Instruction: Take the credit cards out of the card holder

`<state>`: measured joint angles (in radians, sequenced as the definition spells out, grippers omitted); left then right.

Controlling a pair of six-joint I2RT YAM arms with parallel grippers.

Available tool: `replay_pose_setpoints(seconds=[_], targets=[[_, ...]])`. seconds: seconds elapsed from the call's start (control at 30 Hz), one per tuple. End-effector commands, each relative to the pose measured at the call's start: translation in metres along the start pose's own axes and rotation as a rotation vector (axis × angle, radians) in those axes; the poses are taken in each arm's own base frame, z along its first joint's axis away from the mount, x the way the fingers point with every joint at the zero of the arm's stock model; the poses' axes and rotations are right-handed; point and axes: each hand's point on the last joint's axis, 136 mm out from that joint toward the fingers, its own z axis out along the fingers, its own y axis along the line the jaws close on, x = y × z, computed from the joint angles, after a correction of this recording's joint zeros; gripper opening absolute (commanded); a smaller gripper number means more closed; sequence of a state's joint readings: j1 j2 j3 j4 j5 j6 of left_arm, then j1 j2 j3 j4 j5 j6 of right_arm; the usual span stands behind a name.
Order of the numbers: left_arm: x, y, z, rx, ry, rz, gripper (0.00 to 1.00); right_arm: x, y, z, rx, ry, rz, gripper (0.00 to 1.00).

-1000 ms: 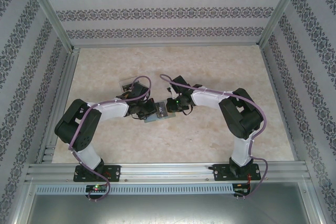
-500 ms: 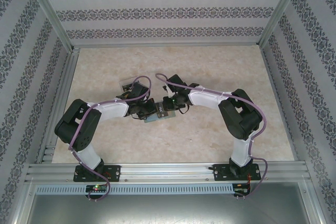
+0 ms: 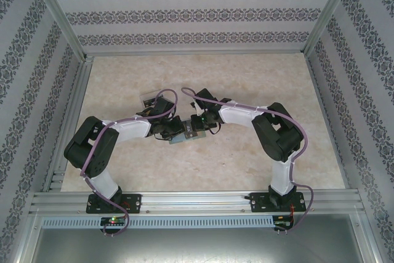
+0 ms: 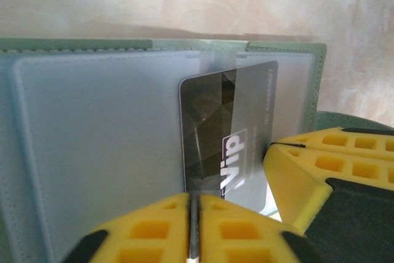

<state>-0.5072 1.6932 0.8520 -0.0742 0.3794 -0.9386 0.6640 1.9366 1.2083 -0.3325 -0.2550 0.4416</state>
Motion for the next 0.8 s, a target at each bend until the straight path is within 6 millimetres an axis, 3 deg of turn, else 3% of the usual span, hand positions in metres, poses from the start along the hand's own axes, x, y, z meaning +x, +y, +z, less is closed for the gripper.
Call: replay_pose_setpoints(seconds=[0.0, 0.1, 0.3, 0.77], targets=[[-0.001, 0.006, 0.001, -0.004, 0.003, 0.001, 0.20, 0.016, -0.006, 0.012, 0.017, 0.055, 0.010, 0.10], [0.000, 0.009, 0.003, -0.011, 0.007, -0.008, 0.28, 0.015, -0.006, 0.010, 0.017, 0.053, 0.010, 0.10], [0.003, 0.012, 0.009, -0.006, 0.022, -0.022, 0.29, 0.015, -0.005, 0.010, 0.012, 0.052, 0.010, 0.10], [0.002, 0.003, 0.012, 0.040, 0.025, -0.026, 0.16, 0.017, -0.003, 0.010, 0.001, 0.056, 0.023, 0.10]])
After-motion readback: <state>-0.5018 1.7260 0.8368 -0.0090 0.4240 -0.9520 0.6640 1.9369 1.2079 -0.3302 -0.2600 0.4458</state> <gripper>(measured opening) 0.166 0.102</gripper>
